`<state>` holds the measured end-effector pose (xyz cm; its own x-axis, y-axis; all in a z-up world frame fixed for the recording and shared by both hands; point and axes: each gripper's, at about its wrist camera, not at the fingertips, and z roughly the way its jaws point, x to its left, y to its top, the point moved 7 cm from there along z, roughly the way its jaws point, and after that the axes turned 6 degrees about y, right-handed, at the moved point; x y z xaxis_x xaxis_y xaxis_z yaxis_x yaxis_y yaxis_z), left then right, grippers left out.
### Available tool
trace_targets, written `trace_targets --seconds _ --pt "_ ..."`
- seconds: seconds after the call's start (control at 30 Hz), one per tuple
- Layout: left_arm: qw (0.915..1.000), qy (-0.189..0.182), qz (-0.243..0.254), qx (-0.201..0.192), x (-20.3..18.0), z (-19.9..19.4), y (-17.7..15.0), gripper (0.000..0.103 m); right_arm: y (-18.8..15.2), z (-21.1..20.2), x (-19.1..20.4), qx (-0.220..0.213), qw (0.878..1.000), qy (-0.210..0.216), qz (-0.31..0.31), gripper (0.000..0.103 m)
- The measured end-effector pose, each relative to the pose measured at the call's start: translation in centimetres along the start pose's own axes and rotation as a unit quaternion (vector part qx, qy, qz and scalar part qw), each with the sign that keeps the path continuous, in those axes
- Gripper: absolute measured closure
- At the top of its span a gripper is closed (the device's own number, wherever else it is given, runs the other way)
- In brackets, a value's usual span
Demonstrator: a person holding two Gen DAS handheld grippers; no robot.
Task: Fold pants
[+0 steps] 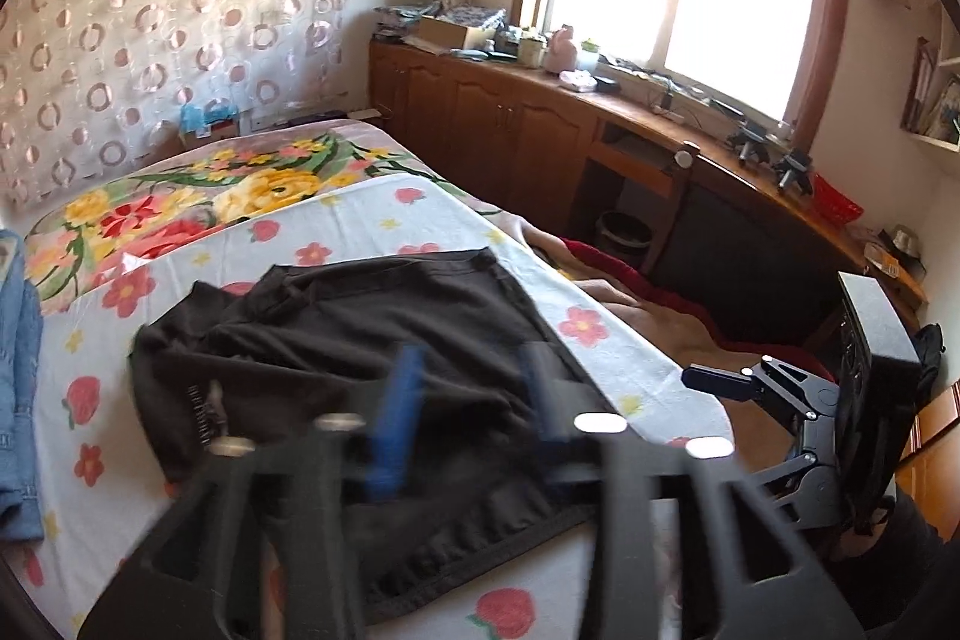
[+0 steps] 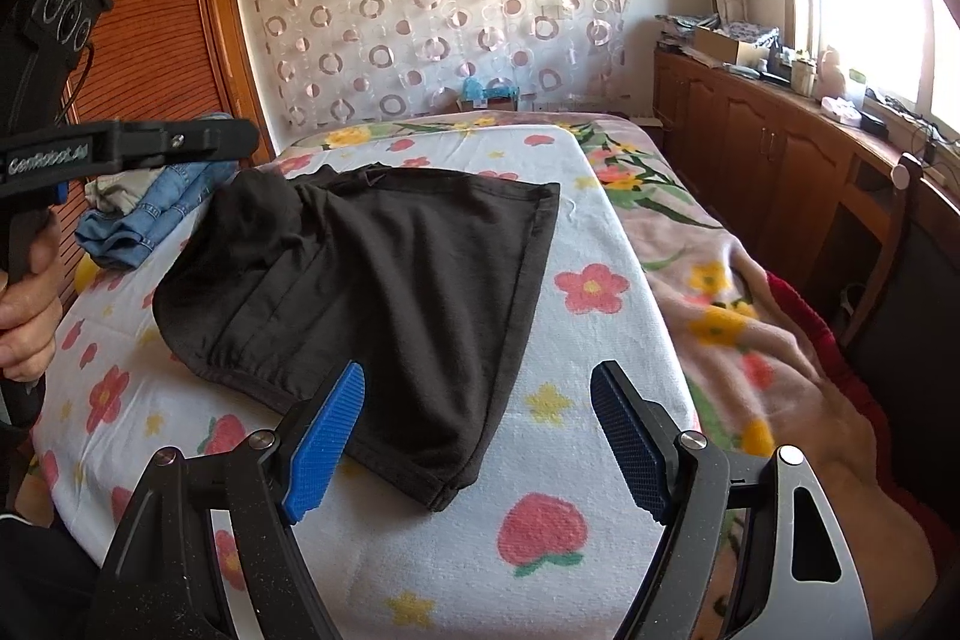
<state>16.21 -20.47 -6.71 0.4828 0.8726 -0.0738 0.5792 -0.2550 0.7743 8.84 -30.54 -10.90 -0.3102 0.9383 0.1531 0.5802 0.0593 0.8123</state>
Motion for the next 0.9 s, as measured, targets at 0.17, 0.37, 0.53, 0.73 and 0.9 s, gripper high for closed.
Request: trace_targets --seconds 0.17,0.37,0.53,0.73,0.9 --pt "0.9997 0.019 -0.018 0.003 2.4 -0.5 -1.3 0.037 0.3 0.4 0.0 0.002 1.0 0.004 0.004 0.034" --pt "0.9976 0.06 -0.015 0.029 5.1 0.1 -4.8 0.037 1.1 1.3 0.8 0.005 1.0 0.021 0.0 0.057" --pt "0.9956 0.076 -0.02 0.052 6.5 1.0 -7.1 0.037 1.9 2.9 2.2 0.013 0.999 0.043 -0.014 0.063" --pt "0.9929 0.086 -0.02 0.079 7.3 1.8 -9.7 0.037 2.5 5.5 3.6 0.033 0.997 0.066 -0.034 0.064" --pt "0.9926 0.086 -0.02 0.083 7.4 1.9 -10.6 0.037 2.6 7.7 3.8 0.058 0.994 0.073 -0.049 0.068"
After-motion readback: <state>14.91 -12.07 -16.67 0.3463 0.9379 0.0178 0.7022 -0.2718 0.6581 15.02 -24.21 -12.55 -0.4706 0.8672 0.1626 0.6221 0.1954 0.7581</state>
